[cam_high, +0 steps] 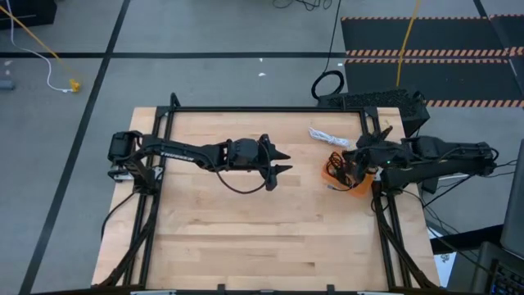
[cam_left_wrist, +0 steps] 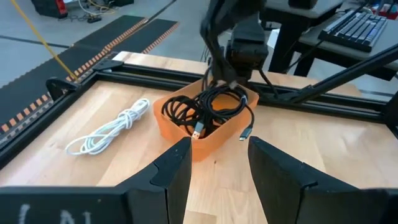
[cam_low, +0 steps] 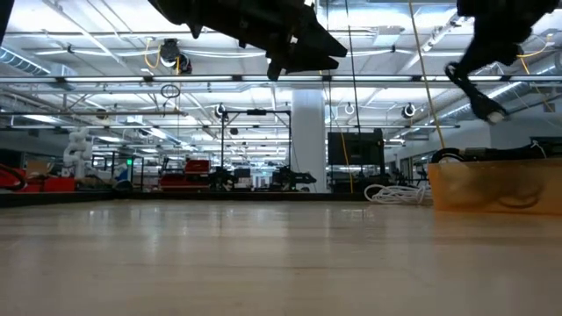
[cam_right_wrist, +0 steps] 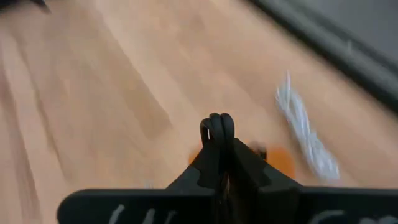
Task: Pick and place USB-C Cables
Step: Put the black charger cable into the orange bin, then adjust the orange bin
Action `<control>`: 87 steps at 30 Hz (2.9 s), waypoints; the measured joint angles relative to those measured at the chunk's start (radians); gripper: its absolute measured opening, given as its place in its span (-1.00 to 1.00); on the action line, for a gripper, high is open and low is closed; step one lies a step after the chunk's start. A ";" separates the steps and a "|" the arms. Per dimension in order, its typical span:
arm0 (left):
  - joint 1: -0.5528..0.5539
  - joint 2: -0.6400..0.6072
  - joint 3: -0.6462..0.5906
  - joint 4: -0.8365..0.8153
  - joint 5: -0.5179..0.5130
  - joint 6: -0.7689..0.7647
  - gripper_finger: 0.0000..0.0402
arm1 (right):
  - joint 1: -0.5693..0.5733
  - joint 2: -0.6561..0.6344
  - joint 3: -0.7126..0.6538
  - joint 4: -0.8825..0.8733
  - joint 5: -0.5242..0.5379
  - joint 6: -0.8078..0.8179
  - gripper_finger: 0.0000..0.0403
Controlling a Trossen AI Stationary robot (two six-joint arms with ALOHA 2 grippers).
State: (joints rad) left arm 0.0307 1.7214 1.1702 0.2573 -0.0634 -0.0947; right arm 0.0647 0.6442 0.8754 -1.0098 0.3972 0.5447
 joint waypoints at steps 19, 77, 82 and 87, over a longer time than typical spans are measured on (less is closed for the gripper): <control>0.000 0.000 0.000 0.000 0.000 -0.012 -0.20 | 0.000 0.277 -0.019 -0.273 -0.113 0.098 -0.91; 0.000 0.000 0.000 -0.053 0.001 -0.016 -0.20 | -0.127 0.318 -0.078 0.048 0.285 -0.117 -0.31; 0.000 0.000 0.000 -0.052 0.001 -0.016 -0.20 | -0.215 0.397 -0.078 0.055 0.278 -0.147 -0.31; 0.000 0.000 0.000 -0.052 0.001 -0.015 -0.20 | -0.312 0.452 -0.078 0.068 0.214 -0.138 -0.31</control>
State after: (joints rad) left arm 0.0307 1.7214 1.1698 0.2050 -0.0628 -0.1101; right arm -0.2473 1.0960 0.7971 -0.9418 0.6107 0.4067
